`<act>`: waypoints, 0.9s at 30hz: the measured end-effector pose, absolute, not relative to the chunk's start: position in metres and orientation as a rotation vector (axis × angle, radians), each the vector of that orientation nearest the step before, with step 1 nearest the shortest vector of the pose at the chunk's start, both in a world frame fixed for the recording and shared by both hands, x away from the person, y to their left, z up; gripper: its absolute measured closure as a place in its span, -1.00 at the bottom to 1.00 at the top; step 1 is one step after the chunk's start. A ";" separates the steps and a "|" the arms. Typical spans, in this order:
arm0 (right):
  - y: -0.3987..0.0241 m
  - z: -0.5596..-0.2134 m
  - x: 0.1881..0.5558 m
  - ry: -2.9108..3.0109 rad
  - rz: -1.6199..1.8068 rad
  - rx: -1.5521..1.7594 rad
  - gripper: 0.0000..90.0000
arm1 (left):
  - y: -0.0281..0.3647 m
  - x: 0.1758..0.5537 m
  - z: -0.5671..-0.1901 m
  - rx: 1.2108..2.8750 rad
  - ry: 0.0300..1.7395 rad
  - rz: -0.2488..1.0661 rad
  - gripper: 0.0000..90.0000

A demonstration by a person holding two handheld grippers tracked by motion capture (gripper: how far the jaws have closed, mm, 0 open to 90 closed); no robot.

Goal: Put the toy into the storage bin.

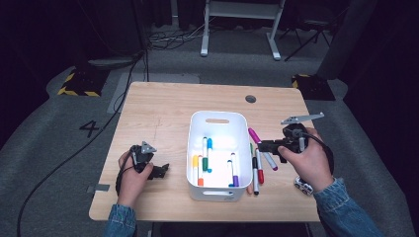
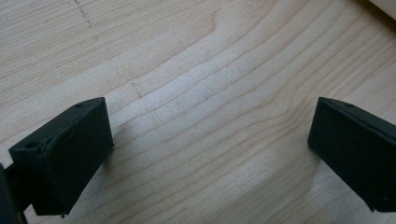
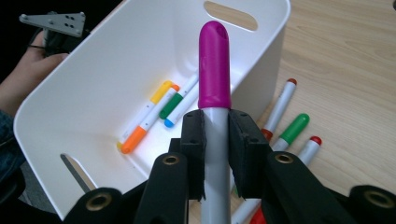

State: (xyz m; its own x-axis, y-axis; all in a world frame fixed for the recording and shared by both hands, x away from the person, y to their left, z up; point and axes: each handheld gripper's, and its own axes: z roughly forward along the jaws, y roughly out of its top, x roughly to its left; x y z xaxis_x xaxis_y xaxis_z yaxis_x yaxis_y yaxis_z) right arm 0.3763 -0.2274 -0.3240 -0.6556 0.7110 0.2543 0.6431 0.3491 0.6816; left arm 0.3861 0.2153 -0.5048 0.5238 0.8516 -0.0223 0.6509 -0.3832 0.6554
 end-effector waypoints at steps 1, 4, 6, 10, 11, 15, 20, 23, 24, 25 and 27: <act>-0.224 -0.323 0.377 2.511 1.213 1.254 0.72 | 0.215 0.386 -0.505 2.154 1.216 0.427 -1.00; -0.214 -0.320 0.378 2.523 1.228 1.225 0.72 | 0.215 0.386 -0.505 2.152 1.215 0.429 -1.00; -0.207 -0.318 0.378 2.533 1.236 1.215 0.72 | 0.215 0.387 -0.505 2.150 1.215 0.427 -1.00; -0.192 -0.317 0.377 2.558 1.271 1.186 0.72 | 0.213 0.389 -0.505 2.151 1.215 0.434 -1.00; -0.189 -0.317 0.378 2.564 1.273 1.174 0.72 | 0.213 0.390 -0.505 2.156 1.212 0.427 -1.00; -0.176 -0.314 0.378 2.575 1.288 1.149 0.72 | 0.213 0.390 -0.505 2.149 1.216 0.427 -1.00; -0.164 -0.316 0.378 2.595 1.302 1.129 0.72 | 0.213 0.390 -0.505 2.151 1.214 0.430 -1.00; -0.159 -0.319 0.378 2.607 1.299 1.117 0.72 | 0.213 0.390 -0.505 2.151 1.214 0.430 -1.00; -0.158 -0.320 0.377 2.615 1.299 1.120 0.72 | 0.213 0.390 -0.505 2.149 1.215 0.429 -1.00; -0.157 -0.322 0.377 2.620 1.297 1.115 0.72 | 0.213 0.390 -0.505 2.151 1.215 0.428 -1.00; -0.156 -0.325 0.377 2.631 1.279 1.117 0.72 | 0.213 0.390 -0.505 2.149 1.215 0.429 -1.00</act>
